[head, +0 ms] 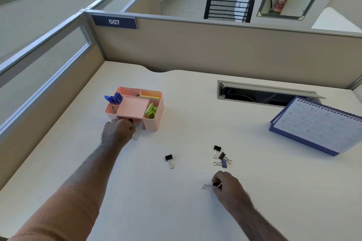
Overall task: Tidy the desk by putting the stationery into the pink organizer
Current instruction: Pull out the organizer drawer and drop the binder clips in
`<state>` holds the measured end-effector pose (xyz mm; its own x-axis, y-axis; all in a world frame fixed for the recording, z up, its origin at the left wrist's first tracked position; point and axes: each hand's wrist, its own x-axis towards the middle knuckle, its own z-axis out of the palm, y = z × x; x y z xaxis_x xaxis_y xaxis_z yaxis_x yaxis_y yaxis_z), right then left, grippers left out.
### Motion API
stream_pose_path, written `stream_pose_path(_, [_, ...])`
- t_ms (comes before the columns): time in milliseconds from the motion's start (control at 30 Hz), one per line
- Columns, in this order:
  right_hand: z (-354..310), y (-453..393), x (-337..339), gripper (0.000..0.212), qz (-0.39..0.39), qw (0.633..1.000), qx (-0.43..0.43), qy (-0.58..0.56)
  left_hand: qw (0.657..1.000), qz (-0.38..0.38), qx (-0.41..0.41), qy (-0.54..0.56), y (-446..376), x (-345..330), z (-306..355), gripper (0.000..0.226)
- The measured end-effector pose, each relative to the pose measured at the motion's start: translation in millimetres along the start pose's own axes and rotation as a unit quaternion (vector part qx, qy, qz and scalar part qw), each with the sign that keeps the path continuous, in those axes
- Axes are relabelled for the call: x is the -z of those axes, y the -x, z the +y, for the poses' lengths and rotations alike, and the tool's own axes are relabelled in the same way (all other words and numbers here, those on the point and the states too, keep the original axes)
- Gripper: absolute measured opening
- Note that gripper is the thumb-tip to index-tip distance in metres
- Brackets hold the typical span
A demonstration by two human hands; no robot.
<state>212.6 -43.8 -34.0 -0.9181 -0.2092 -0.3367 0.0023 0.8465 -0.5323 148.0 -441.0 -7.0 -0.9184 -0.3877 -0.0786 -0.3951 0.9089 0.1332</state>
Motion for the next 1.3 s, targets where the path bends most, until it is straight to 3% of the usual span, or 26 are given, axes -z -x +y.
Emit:
stream_pose_path(167, [-16, -5, 13, 0.02, 0.015, 0.986, -0.012, -0.166, 0.992, 0.045, 0.016, 0.114, 9, 13, 15, 0.027])
stream_pose_path(267, [-37, -11, 21, 0.008, 0.003, 0.939, -0.046, -0.341, 0.975, 0.051, -0.027, 0.213, 35, 23, 43, 0.026])
stream_pose_path(367, [-64, -15, 29, 0.007, -0.015, 0.885, -0.058, -0.462, 0.944, -0.047, -0.083, 0.315, 72, 25, 76, 0.024])
stream_pose_path(433, [-80, -17, 32, 0.008, -0.023, 0.872, -0.052, -0.485, 0.914, -0.128, -0.112, 0.367, 91, 21, 94, 0.022])
stream_pose_path(533, [-95, -19, 33, 0.008, -0.026, 0.871, -0.04, -0.49, 0.886, -0.153, -0.123, 0.421, 107, 15, 108, 0.01])
stream_pose_path(833, [-104, -22, 29, 0.009, -0.02, 0.882, -0.02, -0.471, 0.869, -0.125, -0.07, 0.474, 110, 26, 110, 0.008])
stream_pose_path(933, [-101, -22, 28, 0.01, -0.021, 0.89, -0.014, -0.454, 0.885, -0.107, -0.079, 0.446, 108, 32, 104, 0.006])
stream_pose_path(1033, [-87, -24, 31, 0.011, 0.005, 0.911, -0.014, -0.413, 0.916, -0.016, -0.051, 0.399, 88, 41, 81, 0.004])
stream_pose_path(1167, [-44, -35, 35, 0.006, 0.076, 0.928, -0.065, -0.36, 0.953, 0.105, 0.033, 0.283, 59, 58, 32, 0.018])
stream_pose_path(1300, [-5, -43, 41, 0.01, 0.162, 0.953, -0.098, -0.237, 0.973, 0.162, 0.073, 0.149, 43, 58, -2, 0.018])
